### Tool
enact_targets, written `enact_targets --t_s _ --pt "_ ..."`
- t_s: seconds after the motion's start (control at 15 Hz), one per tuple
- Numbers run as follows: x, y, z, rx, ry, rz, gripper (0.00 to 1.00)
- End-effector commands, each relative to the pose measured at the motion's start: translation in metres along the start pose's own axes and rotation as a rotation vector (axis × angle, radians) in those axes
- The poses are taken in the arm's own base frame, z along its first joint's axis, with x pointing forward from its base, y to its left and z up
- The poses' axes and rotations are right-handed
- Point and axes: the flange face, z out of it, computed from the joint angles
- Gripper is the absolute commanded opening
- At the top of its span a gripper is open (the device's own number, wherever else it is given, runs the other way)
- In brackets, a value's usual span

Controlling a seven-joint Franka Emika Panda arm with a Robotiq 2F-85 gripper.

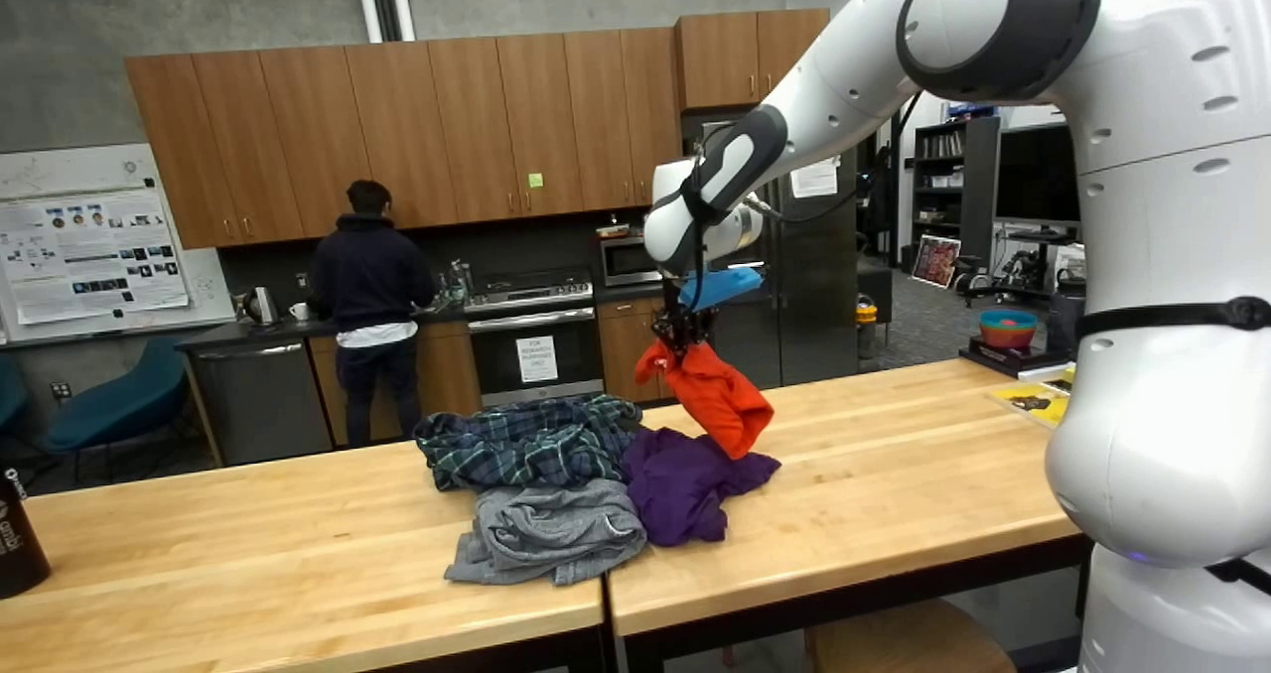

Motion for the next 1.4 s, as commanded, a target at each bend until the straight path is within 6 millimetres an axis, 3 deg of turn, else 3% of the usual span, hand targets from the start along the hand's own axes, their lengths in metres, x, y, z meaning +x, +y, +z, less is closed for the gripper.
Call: enact_targets --t_s 0.0,0.47,0.8,0.87,1.0,1.13,1.33 --pt "0.025 -0.012 0.011 -0.022 -0.034 -0.019 0.05" --pt "0.052 -0.019 0.023 0.000 -0.068 -0.042 0.05" --pt "0.050 -0.047 0.026 0.033 -0.096 -0.076 0.05" --pt "0.047 -0.053 0.028 0.026 -0.102 -0.070 0.45" --pt "0.037 -0.064 0.031 0.014 -0.115 -0.084 0.49" --pt "0.028 -0.068 0.032 0.005 -0.118 -0.092 0.61" --pt "0.013 -0.051 0.027 -0.051 -0.110 -0.048 0.81"
